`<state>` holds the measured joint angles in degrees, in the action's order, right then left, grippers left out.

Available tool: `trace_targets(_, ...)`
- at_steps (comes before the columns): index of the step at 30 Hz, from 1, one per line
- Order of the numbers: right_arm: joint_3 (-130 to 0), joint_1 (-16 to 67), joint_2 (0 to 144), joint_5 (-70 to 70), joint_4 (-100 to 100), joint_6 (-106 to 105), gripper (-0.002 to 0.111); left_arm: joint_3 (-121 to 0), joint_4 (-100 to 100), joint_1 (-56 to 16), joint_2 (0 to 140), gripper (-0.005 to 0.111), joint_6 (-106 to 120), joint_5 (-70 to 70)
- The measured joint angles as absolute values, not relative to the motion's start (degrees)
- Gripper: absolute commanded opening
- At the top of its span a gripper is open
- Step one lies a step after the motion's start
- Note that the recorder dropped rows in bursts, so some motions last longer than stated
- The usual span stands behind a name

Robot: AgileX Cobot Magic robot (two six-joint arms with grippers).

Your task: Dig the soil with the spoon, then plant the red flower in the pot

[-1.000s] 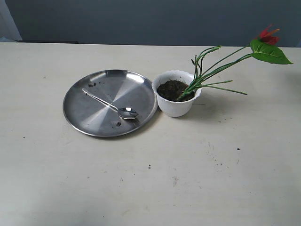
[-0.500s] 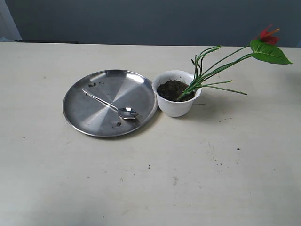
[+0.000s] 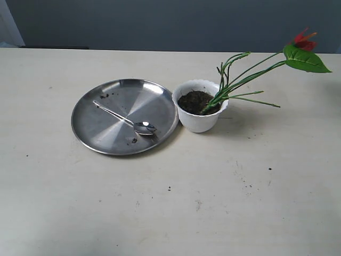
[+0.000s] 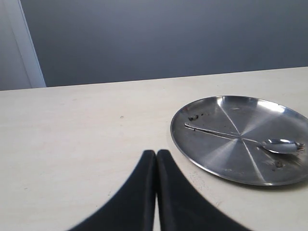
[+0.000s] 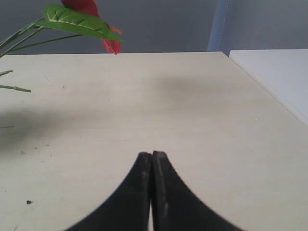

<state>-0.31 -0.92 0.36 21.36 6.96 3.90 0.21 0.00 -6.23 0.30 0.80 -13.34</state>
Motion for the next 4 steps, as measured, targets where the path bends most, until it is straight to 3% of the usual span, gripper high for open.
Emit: trace_targets(4, -0.3, -0.9, 0.4, 21.4, 7.0, 3.9, -0.001, 0.2, 0.0, -6.2, 0.3, 0.000, 0.8, -13.3)
